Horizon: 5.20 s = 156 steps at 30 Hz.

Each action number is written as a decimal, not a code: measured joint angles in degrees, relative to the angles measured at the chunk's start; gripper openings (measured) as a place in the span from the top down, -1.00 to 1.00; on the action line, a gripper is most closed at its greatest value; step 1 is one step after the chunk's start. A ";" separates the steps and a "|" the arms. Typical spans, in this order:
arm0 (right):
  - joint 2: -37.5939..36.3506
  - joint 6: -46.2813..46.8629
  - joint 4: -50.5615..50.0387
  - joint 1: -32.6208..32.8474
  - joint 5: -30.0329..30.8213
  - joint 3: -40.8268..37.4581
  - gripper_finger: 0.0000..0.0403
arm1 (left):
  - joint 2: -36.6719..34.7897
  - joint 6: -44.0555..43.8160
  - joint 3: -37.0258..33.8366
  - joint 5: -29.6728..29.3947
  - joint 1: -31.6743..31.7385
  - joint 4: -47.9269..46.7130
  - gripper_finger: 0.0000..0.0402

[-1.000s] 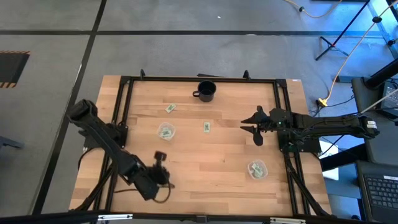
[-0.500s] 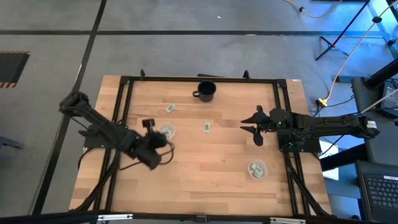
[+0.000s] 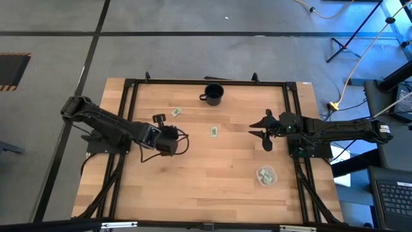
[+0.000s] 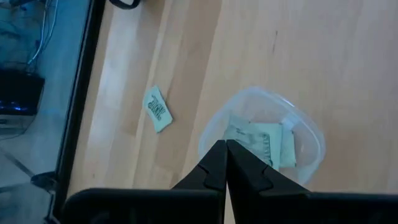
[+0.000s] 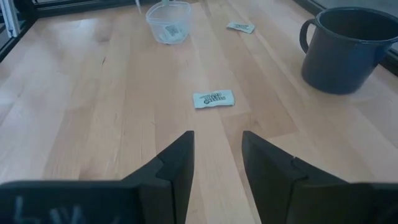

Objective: Pick and place items into bin
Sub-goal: Put the white stevia packet into the top transparent bin

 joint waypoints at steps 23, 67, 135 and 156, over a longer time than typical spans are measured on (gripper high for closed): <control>0.00 0.20 -1.97 0.02 0.00 0.00 0.32 | 0.00 4.67 -6.96 12.06 4.71 13.15 0.98; 0.01 -1.54 -1.82 0.02 0.00 0.00 0.32 | -13.19 -2.38 2.64 10.53 12.95 -0.22 0.65; 0.01 -1.49 -2.48 0.00 0.00 -0.02 0.32 | 24.23 19.39 6.06 37.63 52.09 13.49 -0.11; 0.01 -1.48 -3.09 0.01 0.00 -0.02 0.32 | 25.33 20.36 6.07 36.98 52.65 12.51 0.29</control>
